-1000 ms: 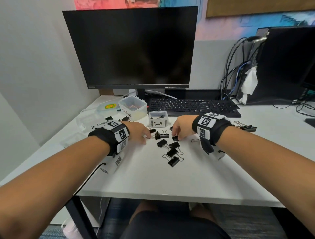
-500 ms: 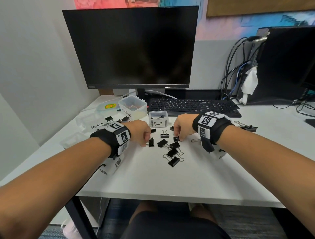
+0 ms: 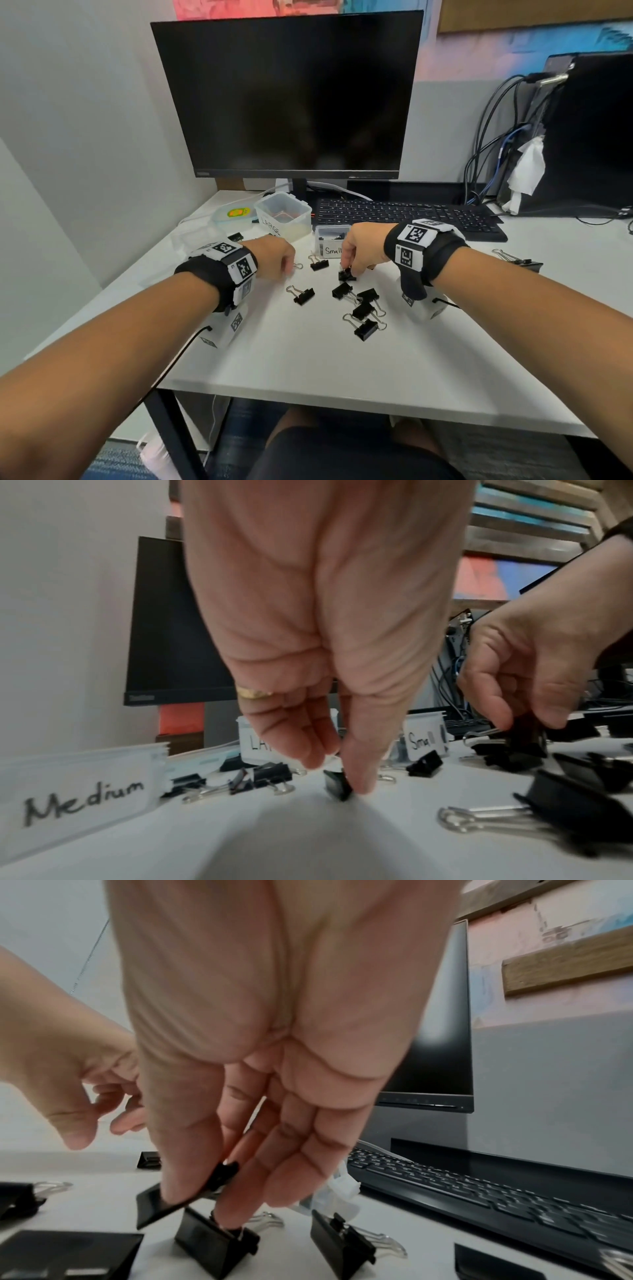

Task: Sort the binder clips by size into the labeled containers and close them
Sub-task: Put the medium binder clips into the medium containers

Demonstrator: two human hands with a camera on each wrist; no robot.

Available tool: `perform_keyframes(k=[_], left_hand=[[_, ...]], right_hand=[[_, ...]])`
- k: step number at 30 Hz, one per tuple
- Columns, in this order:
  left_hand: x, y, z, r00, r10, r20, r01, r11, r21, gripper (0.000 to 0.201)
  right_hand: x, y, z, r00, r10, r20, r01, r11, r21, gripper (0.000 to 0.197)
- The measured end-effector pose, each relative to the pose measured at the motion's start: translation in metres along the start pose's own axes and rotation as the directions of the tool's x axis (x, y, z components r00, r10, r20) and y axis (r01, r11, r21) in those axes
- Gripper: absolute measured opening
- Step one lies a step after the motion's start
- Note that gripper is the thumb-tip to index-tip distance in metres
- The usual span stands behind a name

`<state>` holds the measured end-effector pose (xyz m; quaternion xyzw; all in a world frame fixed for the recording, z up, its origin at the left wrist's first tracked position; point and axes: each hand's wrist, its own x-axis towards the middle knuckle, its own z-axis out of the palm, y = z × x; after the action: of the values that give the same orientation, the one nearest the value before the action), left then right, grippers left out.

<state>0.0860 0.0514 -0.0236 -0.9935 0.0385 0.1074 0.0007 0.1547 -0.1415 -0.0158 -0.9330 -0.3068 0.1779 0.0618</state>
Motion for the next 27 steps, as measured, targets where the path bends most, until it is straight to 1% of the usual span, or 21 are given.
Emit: perform_keyframes(k=[3,6,9,12,15,21,25,27], left_hand=[[0.002,-0.017,-0.001,0.994,-0.093,-0.052,0.095,0.995,0.038,0.026],[0.002,-0.028,0.001,0.986,-0.158,-0.058,0.159,0.987,0.013,0.036],[0.002,-0.033,0.004,0.987,-0.158,-0.024,0.158,0.987,0.021,0.05],[0.002,-0.033,0.006,0.993,-0.113,0.017,0.113,0.993,-0.017,0.058],[0.003,-0.029,0.008,0.997,-0.069,0.044,0.07,0.997,-0.024,0.055],[0.006,-0.02,0.005,0.999,-0.014,0.053,0.015,1.0,-0.026,0.039],[0.005,-0.02,0.004,0.996,-0.026,0.081,0.024,0.999,0.021,0.041],[0.002,-0.02,0.004,0.999,-0.024,0.04,0.023,1.0,0.019,0.041]], right_hand=[[0.003,-0.005,0.001,1.0,-0.018,-0.006,0.018,1.0,0.011,0.024],[0.006,-0.01,0.002,0.999,-0.033,0.016,0.033,0.999,-0.006,0.023],[0.01,-0.012,0.004,0.998,-0.045,0.044,0.047,0.998,-0.039,0.023],[0.012,-0.015,0.006,0.997,-0.045,0.056,0.048,0.998,-0.049,0.026],[0.013,-0.016,0.004,0.997,-0.055,0.054,0.058,0.997,-0.052,0.029],[0.018,-0.02,0.005,0.996,-0.085,0.03,0.086,0.996,-0.036,0.027],[0.02,-0.025,0.007,0.993,-0.115,0.038,0.116,0.993,-0.034,0.029],[0.022,-0.027,0.008,0.991,-0.13,0.034,0.131,0.991,-0.033,0.03]])
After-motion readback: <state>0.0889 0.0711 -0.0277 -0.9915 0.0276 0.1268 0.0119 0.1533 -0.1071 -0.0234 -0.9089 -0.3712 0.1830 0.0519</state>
